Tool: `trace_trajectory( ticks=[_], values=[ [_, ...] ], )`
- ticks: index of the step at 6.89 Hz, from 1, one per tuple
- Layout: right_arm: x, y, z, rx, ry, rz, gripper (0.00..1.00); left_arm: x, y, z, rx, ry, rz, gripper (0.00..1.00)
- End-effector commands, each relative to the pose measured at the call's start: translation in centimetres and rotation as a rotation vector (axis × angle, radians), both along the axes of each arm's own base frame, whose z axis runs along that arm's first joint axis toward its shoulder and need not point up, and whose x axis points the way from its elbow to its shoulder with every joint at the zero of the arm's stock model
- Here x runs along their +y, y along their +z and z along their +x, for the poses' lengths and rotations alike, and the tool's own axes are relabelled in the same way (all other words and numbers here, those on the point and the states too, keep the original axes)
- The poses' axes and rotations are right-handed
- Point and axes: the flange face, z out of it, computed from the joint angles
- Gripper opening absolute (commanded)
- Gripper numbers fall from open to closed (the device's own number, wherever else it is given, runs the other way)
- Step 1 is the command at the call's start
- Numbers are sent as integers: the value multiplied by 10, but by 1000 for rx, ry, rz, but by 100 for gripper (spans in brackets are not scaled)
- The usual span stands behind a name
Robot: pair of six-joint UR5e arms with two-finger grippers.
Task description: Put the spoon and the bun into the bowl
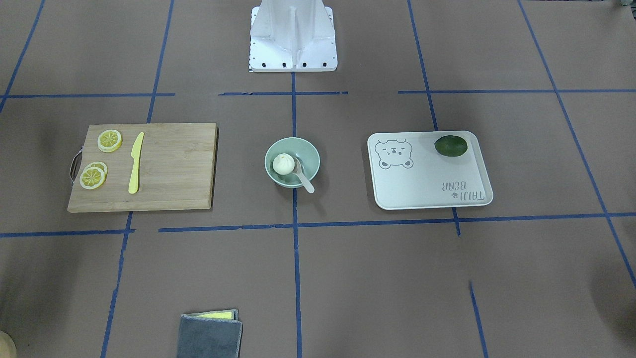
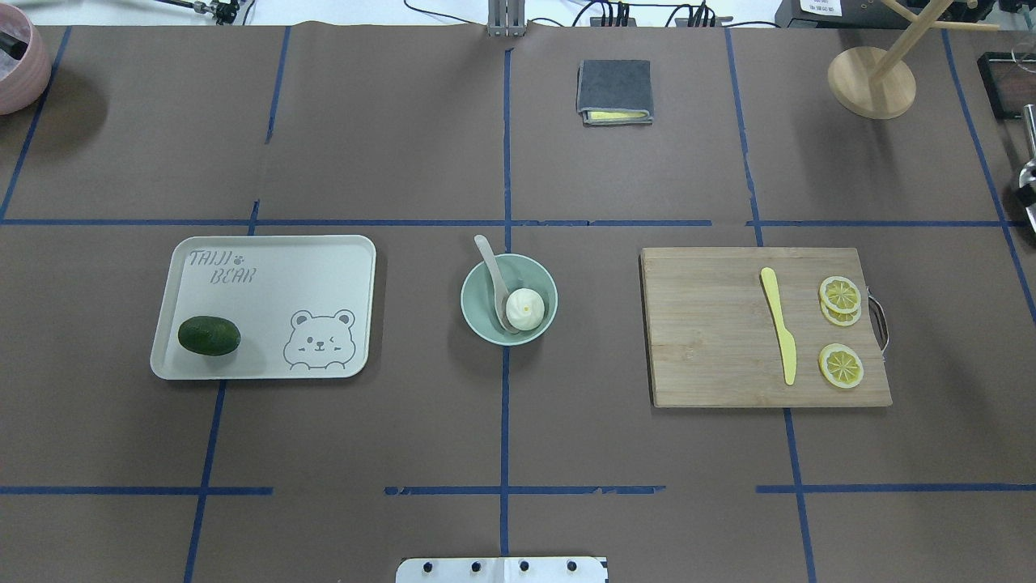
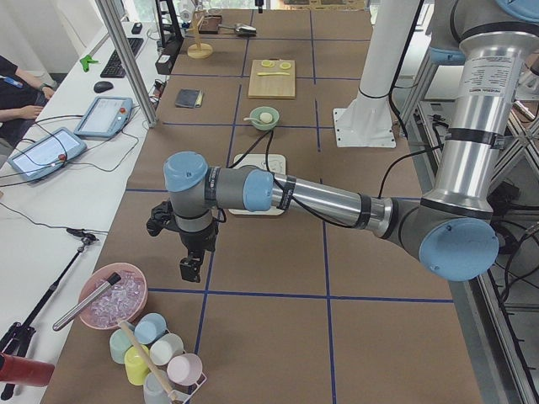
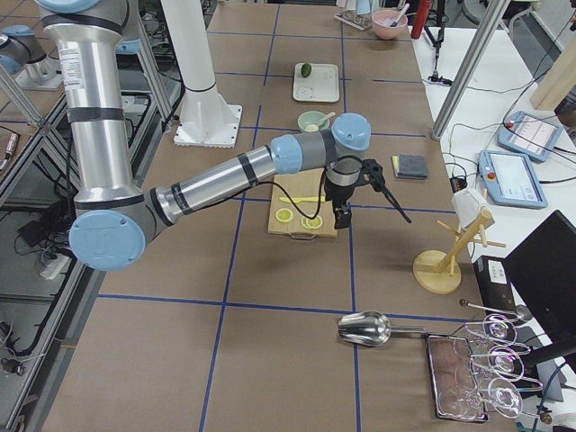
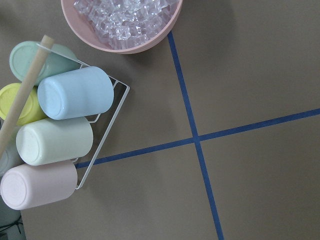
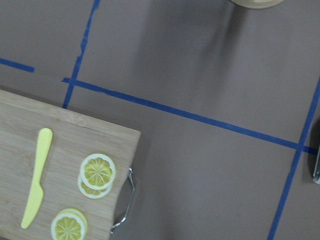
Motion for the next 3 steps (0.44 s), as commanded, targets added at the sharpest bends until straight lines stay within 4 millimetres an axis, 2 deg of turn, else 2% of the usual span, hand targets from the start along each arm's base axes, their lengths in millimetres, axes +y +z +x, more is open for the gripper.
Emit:
trace_trajectory(
  ticks=[1, 2, 3],
  values=[
    [41, 60, 58, 2, 50, -63, 100, 3, 36, -2, 81, -13, -79, 100],
    [33, 67, 57, 3, 55, -78, 100, 12, 56, 0, 107, -14, -111, 100],
    [25, 65, 58, 11, 44, -58, 100, 17, 62, 0, 103, -14, -122, 100]
  ],
)
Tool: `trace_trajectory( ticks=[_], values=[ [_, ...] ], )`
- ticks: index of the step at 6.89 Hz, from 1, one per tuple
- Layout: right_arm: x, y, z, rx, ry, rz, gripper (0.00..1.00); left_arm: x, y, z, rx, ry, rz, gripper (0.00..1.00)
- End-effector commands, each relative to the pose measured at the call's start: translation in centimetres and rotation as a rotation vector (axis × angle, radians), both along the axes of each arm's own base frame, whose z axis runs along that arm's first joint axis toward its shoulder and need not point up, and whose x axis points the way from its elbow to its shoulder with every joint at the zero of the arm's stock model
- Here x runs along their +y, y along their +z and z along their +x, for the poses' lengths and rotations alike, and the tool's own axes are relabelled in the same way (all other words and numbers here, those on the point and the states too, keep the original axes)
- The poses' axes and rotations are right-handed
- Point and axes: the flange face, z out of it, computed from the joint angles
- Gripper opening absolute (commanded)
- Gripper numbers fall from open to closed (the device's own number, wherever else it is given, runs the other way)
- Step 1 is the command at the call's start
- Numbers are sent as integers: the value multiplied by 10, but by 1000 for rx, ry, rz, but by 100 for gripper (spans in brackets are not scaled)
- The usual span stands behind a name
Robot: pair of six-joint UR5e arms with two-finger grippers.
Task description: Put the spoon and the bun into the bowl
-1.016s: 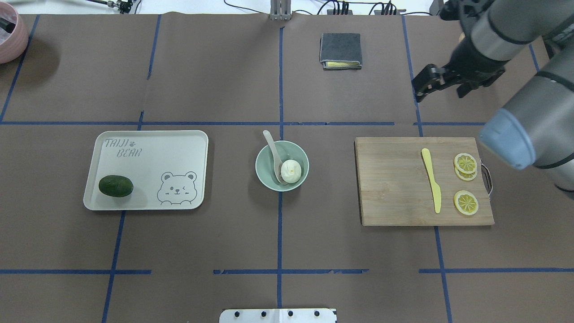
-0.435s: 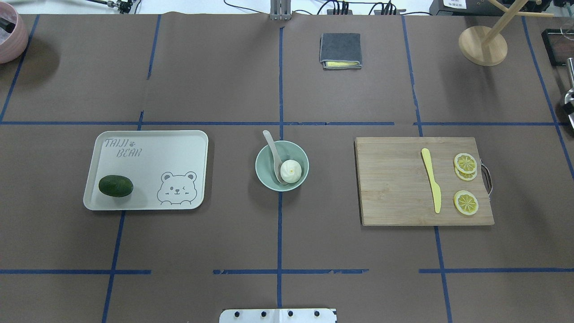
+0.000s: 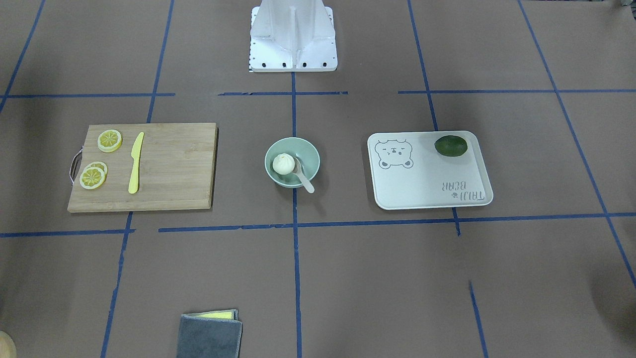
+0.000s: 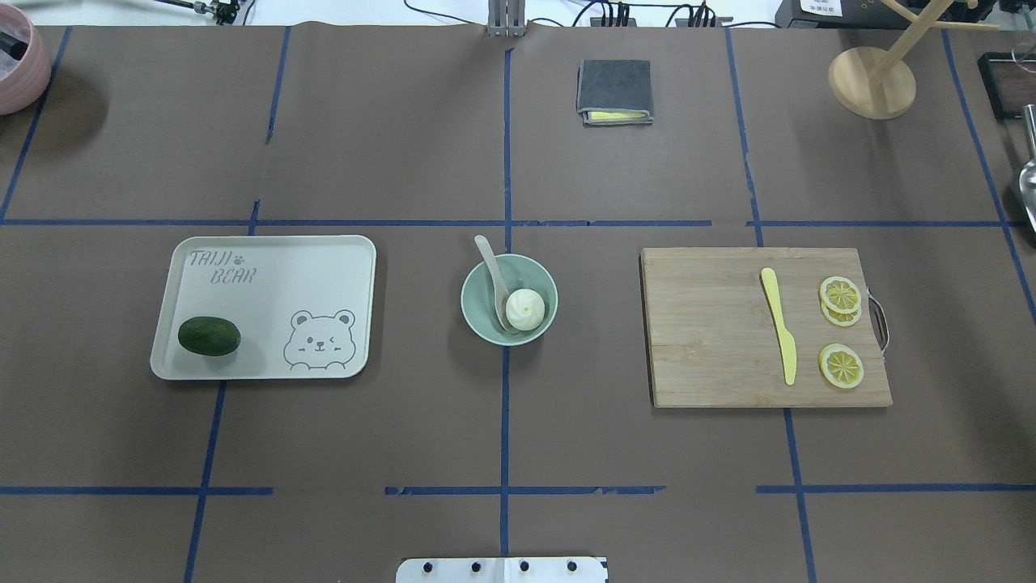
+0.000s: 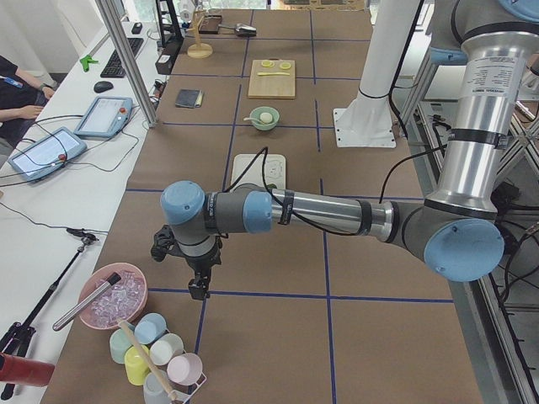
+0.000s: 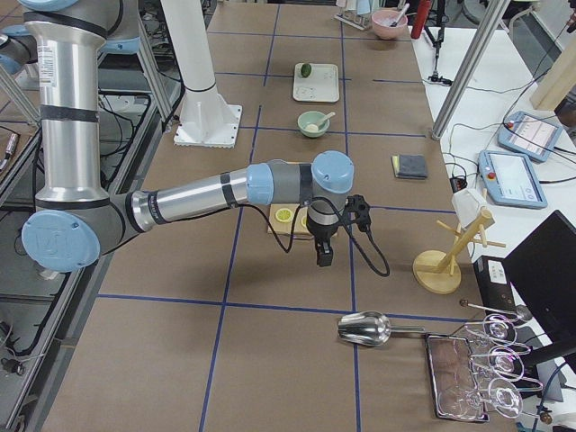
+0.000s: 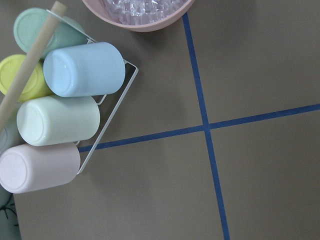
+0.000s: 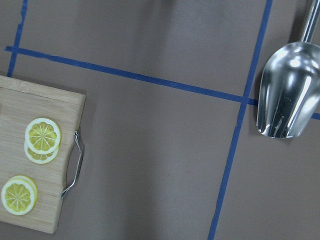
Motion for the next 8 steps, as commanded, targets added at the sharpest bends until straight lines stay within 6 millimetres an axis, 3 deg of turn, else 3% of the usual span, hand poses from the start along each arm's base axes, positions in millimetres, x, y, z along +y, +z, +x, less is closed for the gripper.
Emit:
trace_trajectory(
  ticks=[1, 3, 6, 8],
  values=[
    [-6, 5, 3, 6, 8, -9, 100, 16, 22, 1, 15, -2, -22, 100],
    [0, 19, 4, 6, 10, -42, 100, 15, 20, 4, 40, -12, -16, 100],
    [7, 57, 27, -2, 52, -115, 100, 10, -7, 17, 105, -63, -31, 100],
    [7, 62, 28, -17, 50, -116, 100, 9, -23, 22, 94, -61, -10, 100]
  ],
)
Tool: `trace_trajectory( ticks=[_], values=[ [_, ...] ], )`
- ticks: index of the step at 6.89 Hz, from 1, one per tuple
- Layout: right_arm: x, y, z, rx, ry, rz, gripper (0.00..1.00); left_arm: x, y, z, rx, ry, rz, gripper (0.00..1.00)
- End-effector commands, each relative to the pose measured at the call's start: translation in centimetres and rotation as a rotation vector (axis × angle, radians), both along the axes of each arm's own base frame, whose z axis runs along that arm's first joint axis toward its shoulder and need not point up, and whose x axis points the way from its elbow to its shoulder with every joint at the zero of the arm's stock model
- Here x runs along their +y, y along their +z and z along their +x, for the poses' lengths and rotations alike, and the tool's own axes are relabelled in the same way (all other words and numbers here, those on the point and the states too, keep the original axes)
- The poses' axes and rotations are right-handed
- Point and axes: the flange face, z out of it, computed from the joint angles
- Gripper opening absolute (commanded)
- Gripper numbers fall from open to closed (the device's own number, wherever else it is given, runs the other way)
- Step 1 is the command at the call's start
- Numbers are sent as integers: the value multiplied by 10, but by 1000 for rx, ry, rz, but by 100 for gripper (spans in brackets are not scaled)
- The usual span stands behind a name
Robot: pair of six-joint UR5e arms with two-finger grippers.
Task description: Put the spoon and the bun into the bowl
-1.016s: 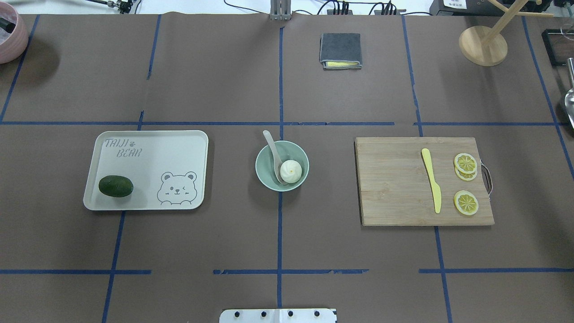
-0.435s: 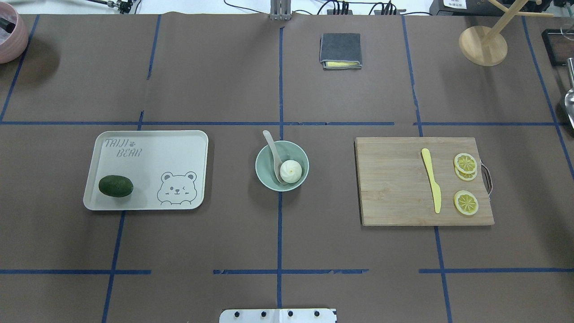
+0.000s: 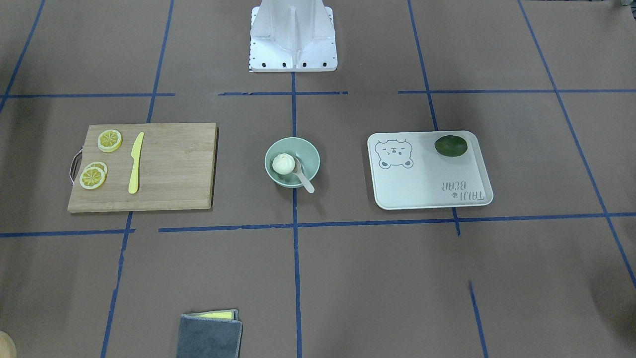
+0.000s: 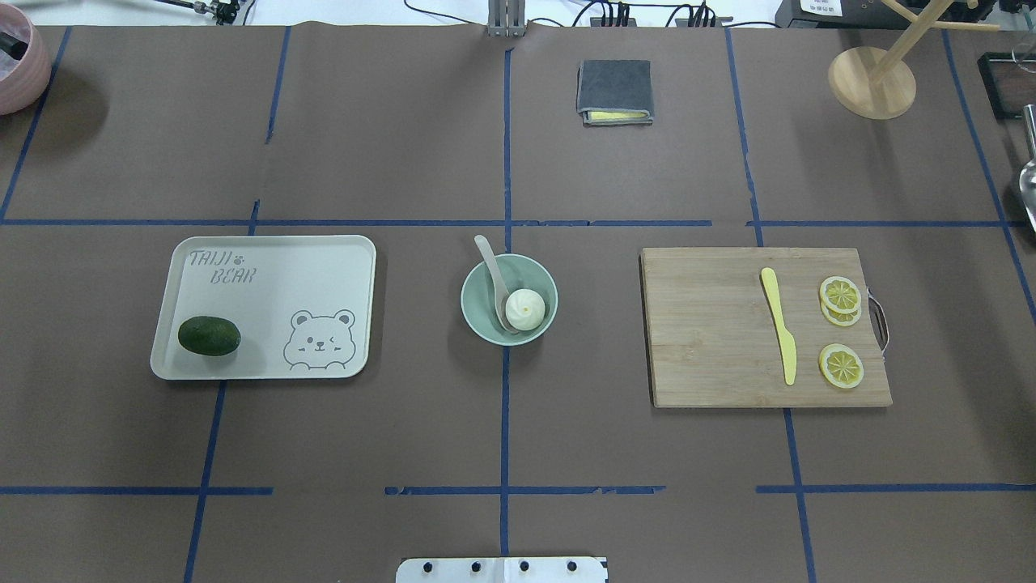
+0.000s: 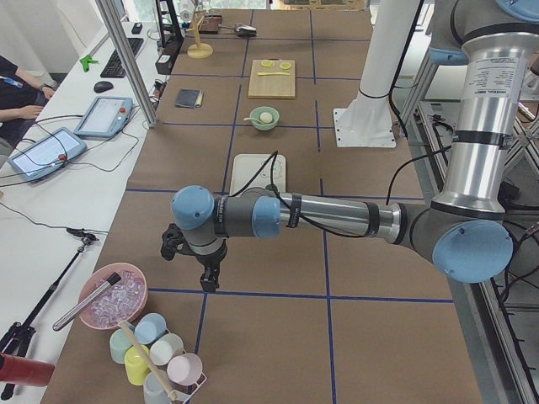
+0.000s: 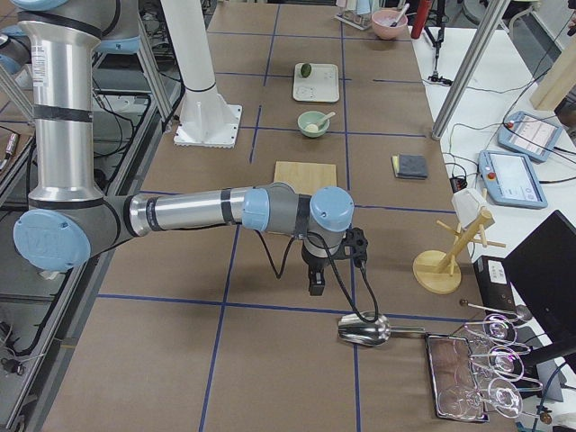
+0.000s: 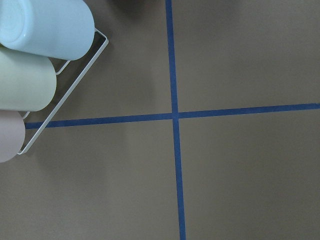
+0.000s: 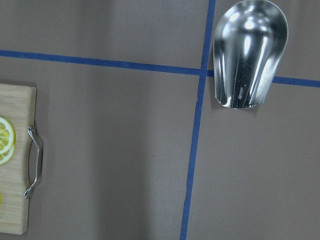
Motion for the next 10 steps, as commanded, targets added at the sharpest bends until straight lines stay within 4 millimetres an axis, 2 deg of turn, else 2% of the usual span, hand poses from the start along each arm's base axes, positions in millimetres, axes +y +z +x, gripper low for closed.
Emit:
trace_trajectory(
  ticks=[1, 3, 6, 10],
  values=[
    [-1, 3, 1, -5, 0, -2, 100, 5, 0, 2, -9, 0, -3, 100],
    [-3, 1, 1, -5, 0, 3, 100, 5, -1, 2, -13, 0, -2, 100],
    [8, 14, 2, 11, 2, 58, 100, 4, -1, 1, -30, 1, 7, 100],
    [9, 14, 8, 16, 16, 57, 100, 5, 1, 1, -31, 1, 4, 100]
  ],
)
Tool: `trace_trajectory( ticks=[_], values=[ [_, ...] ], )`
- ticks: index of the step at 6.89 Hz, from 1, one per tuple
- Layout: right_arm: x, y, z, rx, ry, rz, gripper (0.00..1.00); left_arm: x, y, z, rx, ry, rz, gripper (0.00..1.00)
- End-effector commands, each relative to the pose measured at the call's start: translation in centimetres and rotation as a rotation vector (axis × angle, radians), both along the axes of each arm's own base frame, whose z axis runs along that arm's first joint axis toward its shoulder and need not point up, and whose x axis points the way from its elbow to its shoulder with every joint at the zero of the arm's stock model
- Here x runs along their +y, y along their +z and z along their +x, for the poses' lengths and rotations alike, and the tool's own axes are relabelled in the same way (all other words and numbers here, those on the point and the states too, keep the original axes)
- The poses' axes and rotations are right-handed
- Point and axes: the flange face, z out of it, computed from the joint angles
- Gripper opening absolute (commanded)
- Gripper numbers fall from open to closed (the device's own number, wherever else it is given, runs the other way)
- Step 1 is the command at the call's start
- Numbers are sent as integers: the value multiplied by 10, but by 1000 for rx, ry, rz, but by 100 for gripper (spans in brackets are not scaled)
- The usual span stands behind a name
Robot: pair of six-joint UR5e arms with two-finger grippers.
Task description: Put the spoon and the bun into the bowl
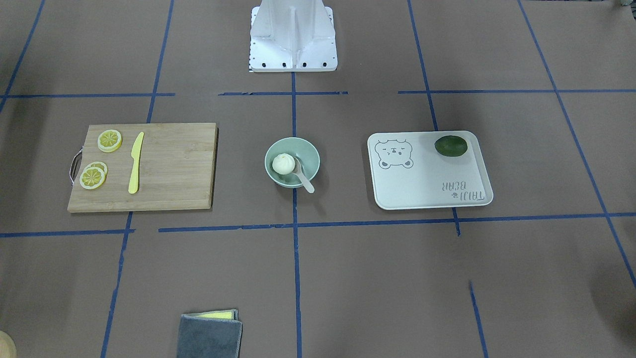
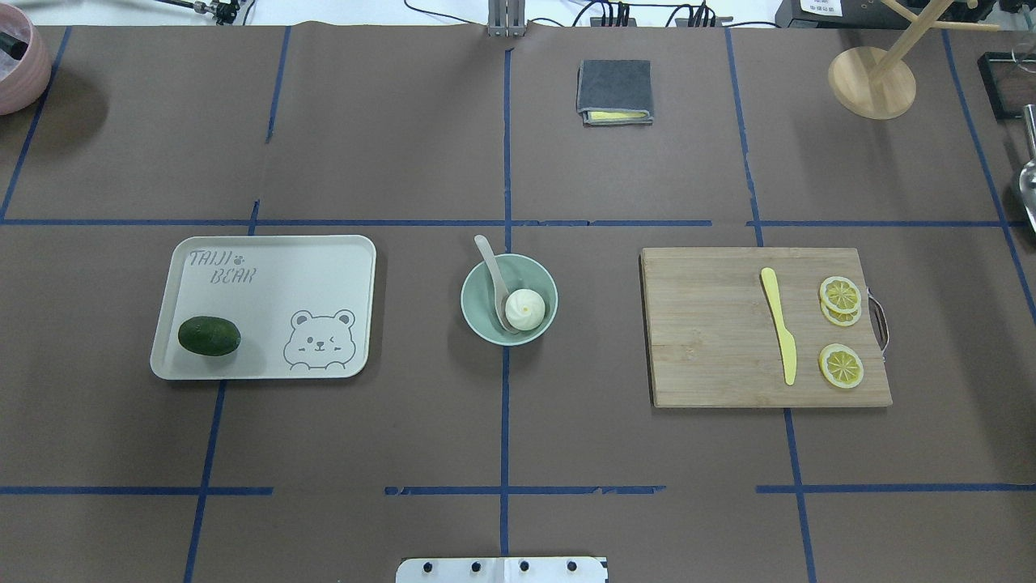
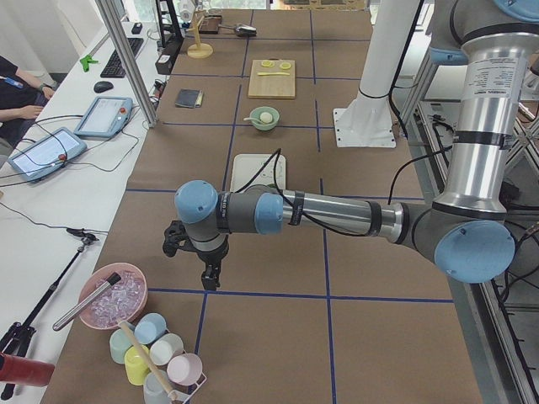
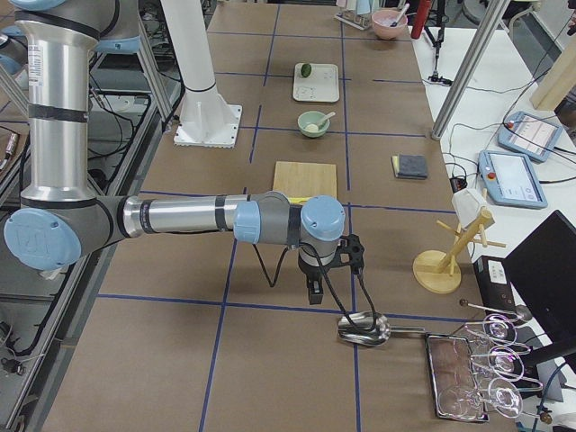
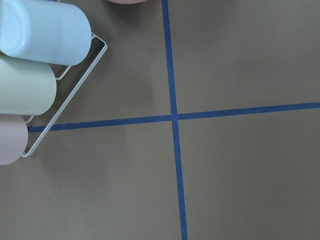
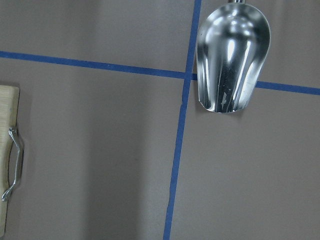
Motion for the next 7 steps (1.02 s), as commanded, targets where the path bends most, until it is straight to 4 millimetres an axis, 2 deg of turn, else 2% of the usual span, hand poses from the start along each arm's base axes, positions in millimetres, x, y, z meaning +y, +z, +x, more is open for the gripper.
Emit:
trace_trajectory(
  ticks=[1, 7],
  values=[
    [0, 0, 0, 0, 2, -1, 100, 0, 0, 0, 0, 0, -1, 100],
    [-2, -2, 0, 0, 8, -3, 100, 0, 1, 0, 0, -1, -3, 100]
  ],
)
